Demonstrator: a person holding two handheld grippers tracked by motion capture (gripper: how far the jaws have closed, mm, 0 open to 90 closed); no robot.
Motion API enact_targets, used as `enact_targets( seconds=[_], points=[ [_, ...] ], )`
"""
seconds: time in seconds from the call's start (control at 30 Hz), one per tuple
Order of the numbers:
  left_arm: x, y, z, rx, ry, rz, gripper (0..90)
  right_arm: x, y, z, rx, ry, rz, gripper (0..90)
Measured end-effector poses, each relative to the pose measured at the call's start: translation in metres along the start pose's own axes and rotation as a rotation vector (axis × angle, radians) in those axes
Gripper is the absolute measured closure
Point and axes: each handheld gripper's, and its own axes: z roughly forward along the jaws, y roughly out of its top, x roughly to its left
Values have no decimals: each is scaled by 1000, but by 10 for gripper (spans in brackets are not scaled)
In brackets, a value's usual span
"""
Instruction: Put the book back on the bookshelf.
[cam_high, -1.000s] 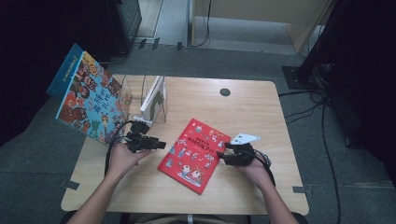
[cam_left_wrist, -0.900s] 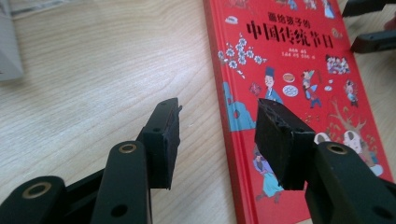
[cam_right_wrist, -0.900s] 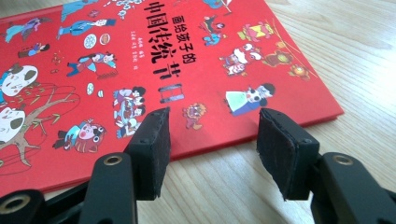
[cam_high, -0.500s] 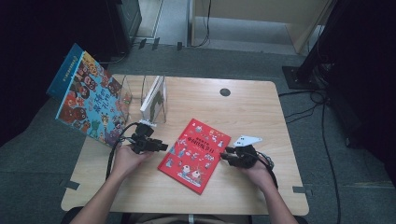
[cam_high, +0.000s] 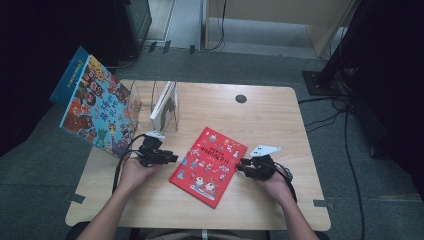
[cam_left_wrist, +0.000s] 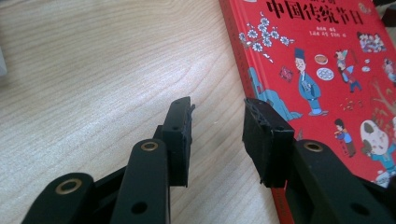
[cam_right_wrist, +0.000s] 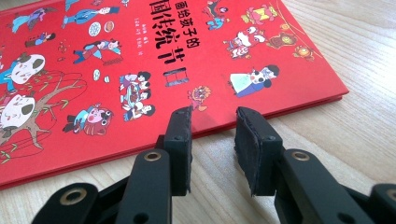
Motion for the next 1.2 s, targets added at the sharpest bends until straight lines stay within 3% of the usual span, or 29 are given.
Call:
enact_targets(
  seconds=[0.1,0.2,0.3,0.37,0.5,0.6,0.8,1.2],
  points=[
    [-1,-1,0,-5,13,24,649,0,0,0,-1,5,0,686],
    [-3,-1,1,-6,14,22,665,0,-1,0,-2,5,3,685],
    [-3,-3,4,2,-56,-33,738,0,0,1,2,7,15,718],
    [-6,-3,6,4,-75,-30,752,0,0,2,8,8,15,768],
    [-10,-2,8,12,-62,-11,788,2,1,3,6,8,12,811],
    [-10,-3,9,14,-79,-38,826,1,2,4,1,8,12,821],
    [-12,-5,10,4,-79,-45,843,1,4,8,-10,-2,21,839],
    [-19,-6,11,-1,-57,-78,807,-4,9,14,-11,-24,41,836]
  ],
)
